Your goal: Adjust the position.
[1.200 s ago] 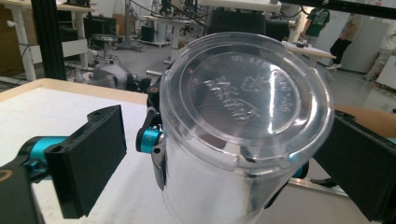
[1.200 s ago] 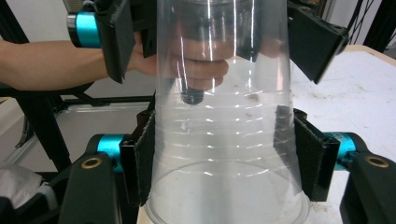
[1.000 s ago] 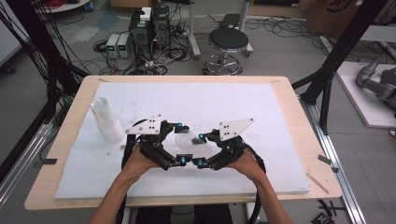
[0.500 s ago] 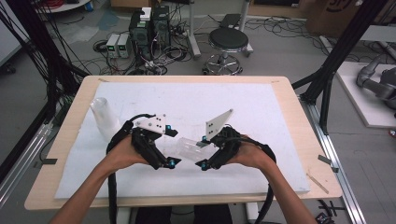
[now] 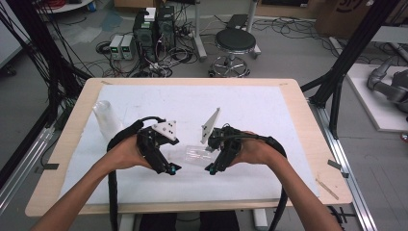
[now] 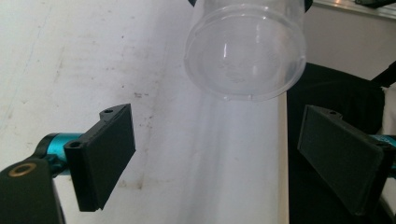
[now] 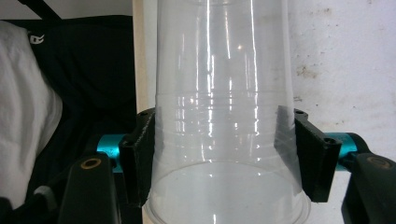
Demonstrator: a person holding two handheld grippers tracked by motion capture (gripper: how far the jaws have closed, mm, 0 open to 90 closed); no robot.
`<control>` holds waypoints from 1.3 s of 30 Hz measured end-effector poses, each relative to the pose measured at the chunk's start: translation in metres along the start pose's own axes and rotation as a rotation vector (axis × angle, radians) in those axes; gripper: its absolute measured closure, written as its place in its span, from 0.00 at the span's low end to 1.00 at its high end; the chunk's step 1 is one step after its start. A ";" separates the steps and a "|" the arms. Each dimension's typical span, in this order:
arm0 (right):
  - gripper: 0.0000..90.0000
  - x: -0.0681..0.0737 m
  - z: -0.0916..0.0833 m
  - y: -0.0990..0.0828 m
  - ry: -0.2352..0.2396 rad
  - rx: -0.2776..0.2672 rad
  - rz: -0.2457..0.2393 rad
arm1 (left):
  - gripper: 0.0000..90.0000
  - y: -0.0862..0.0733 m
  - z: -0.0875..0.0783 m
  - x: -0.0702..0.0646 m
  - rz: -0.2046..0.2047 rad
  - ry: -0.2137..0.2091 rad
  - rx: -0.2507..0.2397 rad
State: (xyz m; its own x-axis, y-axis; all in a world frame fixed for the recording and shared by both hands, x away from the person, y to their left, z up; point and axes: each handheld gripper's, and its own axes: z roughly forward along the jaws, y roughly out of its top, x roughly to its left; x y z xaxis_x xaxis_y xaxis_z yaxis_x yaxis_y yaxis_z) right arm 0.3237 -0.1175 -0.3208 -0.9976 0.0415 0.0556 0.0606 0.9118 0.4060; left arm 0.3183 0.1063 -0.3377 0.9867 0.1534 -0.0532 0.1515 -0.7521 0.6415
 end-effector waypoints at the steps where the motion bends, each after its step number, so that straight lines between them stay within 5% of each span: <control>1: 0.37 0.000 0.000 0.001 0.004 0.004 0.002 | 0.12 0.000 0.001 0.000 -0.004 0.001 0.000; 20: 0.37 0.000 0.005 0.004 0.022 0.034 0.000 | 0.21 0.015 0.018 -0.001 0.016 -0.037 0.000; 39: 0.37 -0.001 0.008 0.005 0.015 0.055 -0.003 | 0.31 0.024 0.025 0.000 0.036 -0.063 0.096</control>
State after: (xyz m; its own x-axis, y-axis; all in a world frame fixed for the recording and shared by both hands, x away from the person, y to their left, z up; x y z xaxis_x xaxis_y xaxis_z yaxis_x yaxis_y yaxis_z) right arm 0.3248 -0.1101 -0.3262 -0.9971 0.0329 0.0680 0.0551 0.9332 0.3551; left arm 0.3238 0.0722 -0.3409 0.9929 0.0868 -0.0819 0.1181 -0.8149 0.5674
